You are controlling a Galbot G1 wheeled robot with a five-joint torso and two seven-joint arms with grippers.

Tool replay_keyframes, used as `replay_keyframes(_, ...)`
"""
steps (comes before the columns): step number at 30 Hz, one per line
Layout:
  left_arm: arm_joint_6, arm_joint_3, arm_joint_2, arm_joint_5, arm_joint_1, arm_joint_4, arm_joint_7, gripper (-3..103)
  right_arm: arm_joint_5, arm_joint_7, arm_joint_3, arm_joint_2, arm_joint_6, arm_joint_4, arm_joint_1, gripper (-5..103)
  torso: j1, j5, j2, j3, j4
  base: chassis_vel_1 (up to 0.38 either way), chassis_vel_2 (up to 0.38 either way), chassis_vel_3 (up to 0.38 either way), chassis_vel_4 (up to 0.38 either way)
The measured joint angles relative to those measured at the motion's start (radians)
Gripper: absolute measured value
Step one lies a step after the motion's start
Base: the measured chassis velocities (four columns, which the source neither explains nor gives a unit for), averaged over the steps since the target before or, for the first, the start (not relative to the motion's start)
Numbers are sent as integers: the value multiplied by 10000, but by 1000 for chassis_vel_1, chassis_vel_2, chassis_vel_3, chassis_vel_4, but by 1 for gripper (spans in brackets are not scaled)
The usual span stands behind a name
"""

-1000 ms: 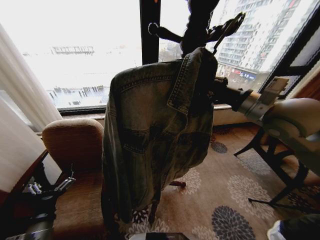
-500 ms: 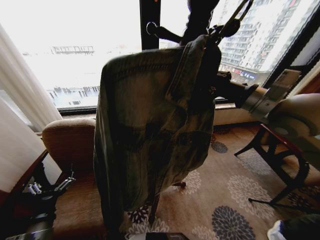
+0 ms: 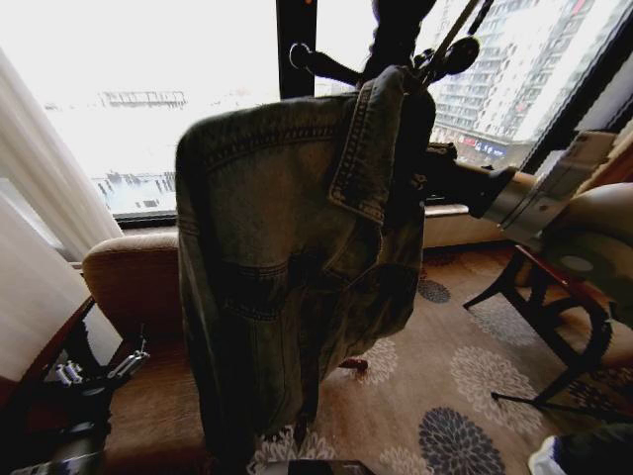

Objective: Pick up the clothes from the bed and hang them on the clothes hanger.

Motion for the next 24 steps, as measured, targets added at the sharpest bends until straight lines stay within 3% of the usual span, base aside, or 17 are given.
replay_keyframes(3,0,0,0,0,0,0,0,100,794,208,98,-74,-127,195,9,20,0,0,1,0,1,0,0,0,0)
replay_keyframes(11,1,0,0,0,0,0,0,100,1454,413,118,-110,-237,330,102,20,0,0,1,0,1,0,0,0,0)
replay_keyframes(20,1,0,0,0,0,0,0,100,2321,1496,337,-161,-492,557,-252,20,0,0,1,0,1,0,0,0,0)
replay_keyframes(24,0,0,0,0,0,0,0,100,3235,2058,378,-144,-617,765,-363,20,-1,-1,1,0,0,0,0,0,0)
